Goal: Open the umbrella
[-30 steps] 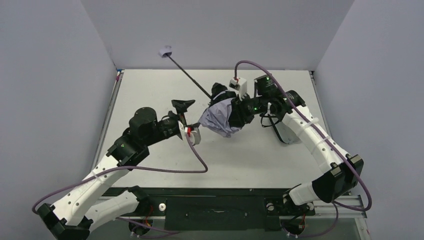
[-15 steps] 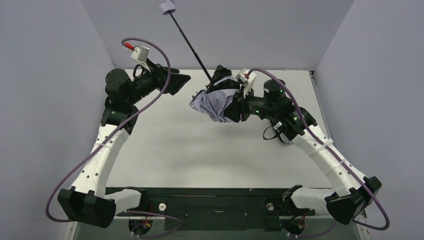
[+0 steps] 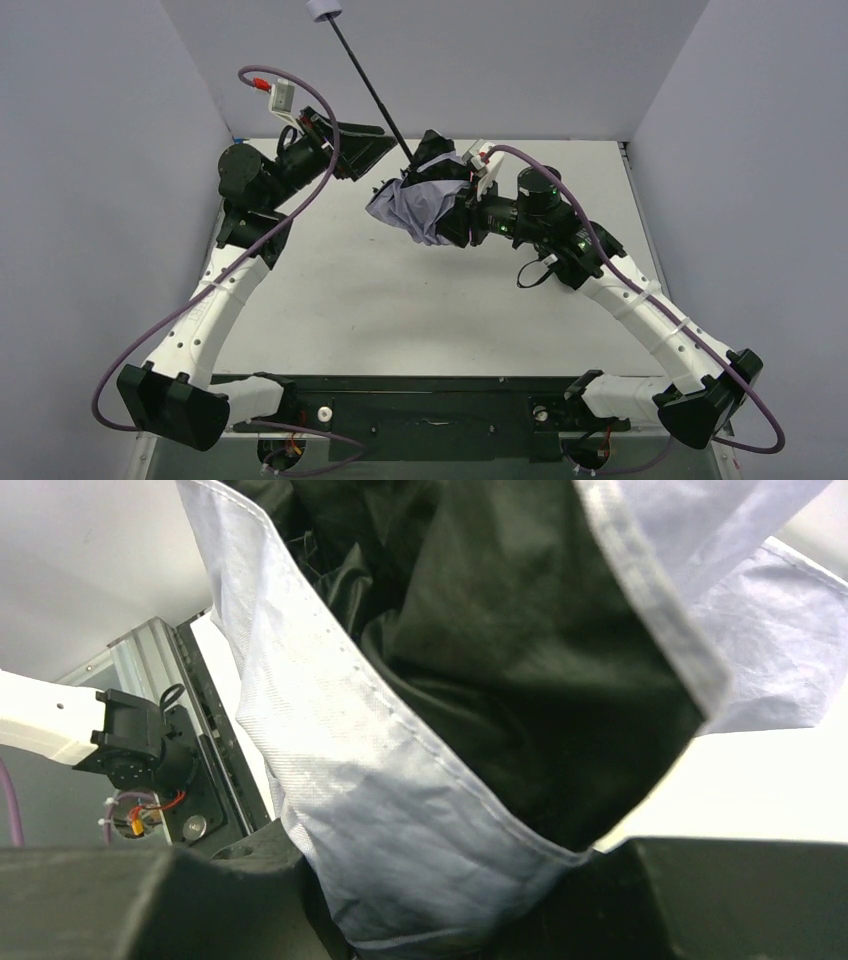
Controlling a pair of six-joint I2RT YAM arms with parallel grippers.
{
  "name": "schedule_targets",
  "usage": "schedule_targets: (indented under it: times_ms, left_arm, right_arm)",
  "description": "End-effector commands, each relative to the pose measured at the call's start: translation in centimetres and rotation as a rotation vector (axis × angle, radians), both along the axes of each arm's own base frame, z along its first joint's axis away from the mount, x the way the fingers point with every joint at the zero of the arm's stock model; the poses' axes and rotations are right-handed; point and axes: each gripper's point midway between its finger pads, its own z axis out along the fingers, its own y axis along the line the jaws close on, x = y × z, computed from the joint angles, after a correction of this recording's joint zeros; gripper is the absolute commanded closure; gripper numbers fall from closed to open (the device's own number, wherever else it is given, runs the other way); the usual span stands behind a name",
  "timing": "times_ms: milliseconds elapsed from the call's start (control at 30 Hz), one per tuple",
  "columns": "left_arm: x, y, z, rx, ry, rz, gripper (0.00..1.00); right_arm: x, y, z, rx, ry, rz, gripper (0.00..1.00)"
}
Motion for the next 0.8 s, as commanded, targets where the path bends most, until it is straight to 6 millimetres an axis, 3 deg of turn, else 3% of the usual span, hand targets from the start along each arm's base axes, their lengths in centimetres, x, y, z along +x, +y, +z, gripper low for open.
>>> schedule_targets:
  times_ms: [0,167,367,433,467,533,600,633,733,767]
  left_arm:
    - [1.3,0.5,1.2,-0.062,0.004,0.067,0.25]
    - [1.9,0.3,1.6,-0.099,0.036,0.069,0.35]
    - [0.4,-1.6,2.0,-0.094,-0.001,-0.002,0.49]
    - [0.0,-2.2,1.7,-0.086,-0.007,-0.023,0.64]
    - [0.0,-2.3,1.7,-0.084,-0.014,-0.026,0.83]
    - [0.0,-2.3,1.5,-0.068,-0.029,-0.029,0.99]
    - [0.4,-1.9,1.4,-0.046,-0.052,-0.008,1.00]
    - [0.8,-1.4,1.3,-0.023,-0.079,0.014,1.00]
    - [2.1,-0.6,0.6,0.069,-0.135,0.069,1.00]
    - [2.6,-0.1,0.3,0.117,-0.186,0.095,1.00]
  right_arm:
    - [-0.5,0.4,6.1,0.145,-0.168,-0.006,1.00]
    - [-1.2,0.6,5.8,0.135,-0.177,-0.002,1.00]
    - [-1.7,0.9,4.3,0.090,-0.189,0.014,1.00]
    - [-1.8,0.8,4.1,0.080,-0.196,0.016,1.00]
    - [-1.7,0.7,4.0,0.074,-0.200,0.010,1.00]
    - [-1.6,0.5,3.9,0.060,-0.207,0.001,1.00]
    - [-1.4,-0.1,3.5,0.035,-0.212,-0.015,0.99]
    - [-1.4,-0.6,3.2,0.019,-0.206,-0.022,0.93]
    - [-0.8,-2.2,2.1,-0.014,-0.179,-0.056,0.47]
    - [-0.1,-3.3,1.5,-0.028,-0.157,-0.089,0.41]
